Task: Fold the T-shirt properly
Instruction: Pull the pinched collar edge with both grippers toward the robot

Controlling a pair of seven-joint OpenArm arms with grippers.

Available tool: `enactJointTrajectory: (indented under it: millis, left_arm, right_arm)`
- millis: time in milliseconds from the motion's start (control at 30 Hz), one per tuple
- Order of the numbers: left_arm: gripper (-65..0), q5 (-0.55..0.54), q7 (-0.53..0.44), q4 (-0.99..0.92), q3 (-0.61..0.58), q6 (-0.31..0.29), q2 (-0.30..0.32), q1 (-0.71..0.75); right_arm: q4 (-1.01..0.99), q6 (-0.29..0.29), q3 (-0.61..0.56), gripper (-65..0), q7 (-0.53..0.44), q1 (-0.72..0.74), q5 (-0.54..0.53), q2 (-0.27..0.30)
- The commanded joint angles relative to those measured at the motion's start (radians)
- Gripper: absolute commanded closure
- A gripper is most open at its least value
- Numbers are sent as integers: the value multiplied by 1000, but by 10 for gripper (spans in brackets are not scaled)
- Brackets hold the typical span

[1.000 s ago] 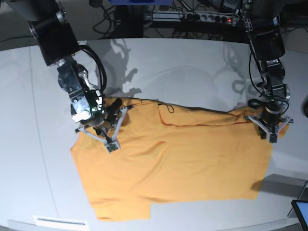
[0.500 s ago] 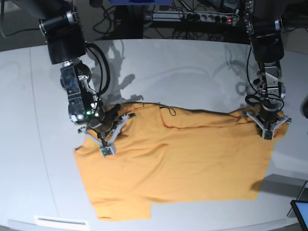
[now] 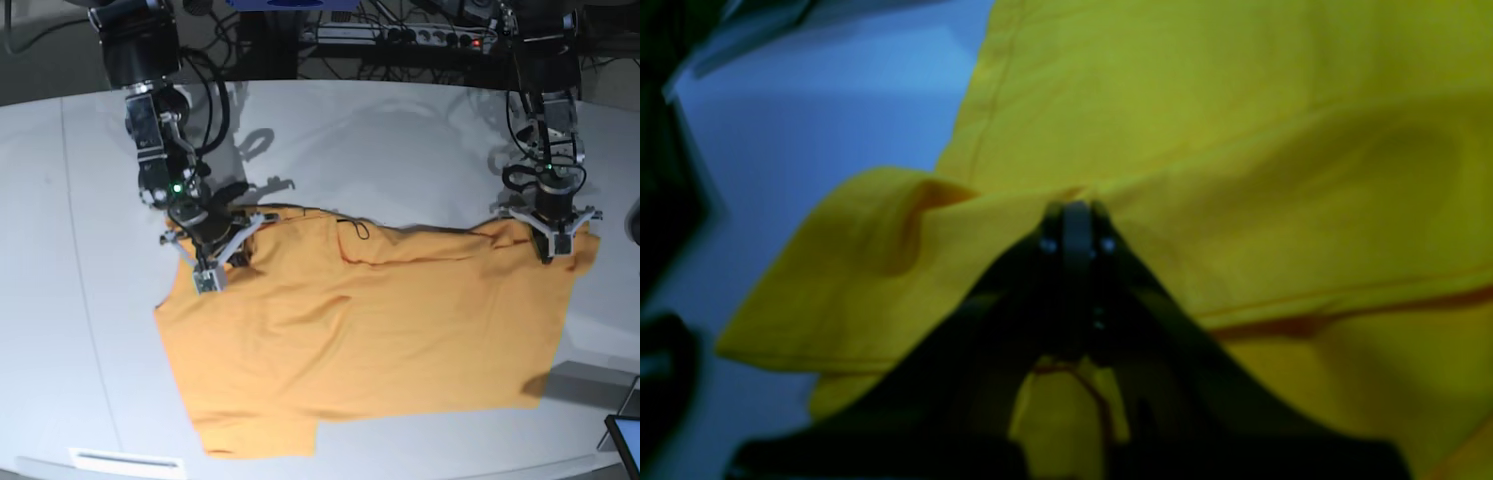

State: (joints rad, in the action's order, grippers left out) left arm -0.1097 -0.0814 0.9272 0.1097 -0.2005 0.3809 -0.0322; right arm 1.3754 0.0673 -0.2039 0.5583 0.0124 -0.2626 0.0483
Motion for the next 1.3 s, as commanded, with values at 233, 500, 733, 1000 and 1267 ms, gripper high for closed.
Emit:
enactJointTrajectory:
  millis: [233,500,733,1000,1267]
  left_arm:
    - [0,-2,326,91,-17,-89,-20,143]
    - [0,-3,331,152,-15,-89,-27,199]
    - [0,-3,325,218,38,-89,-3,278]
    - [0,6,325,309,130,-89,2,381]
    - [0,8,325,384,173,-89,19,453]
  right_arm:
    - [52,-76,-7,0,374,-147,47,26]
    - [126,-76,60,0,371,-249,47,31]
    - [198,-76,85,0,368,-319,46,72]
    - [213,-76,85,0,363,-365,46,72]
    - [273,-76,87,0,337,-440,47,92]
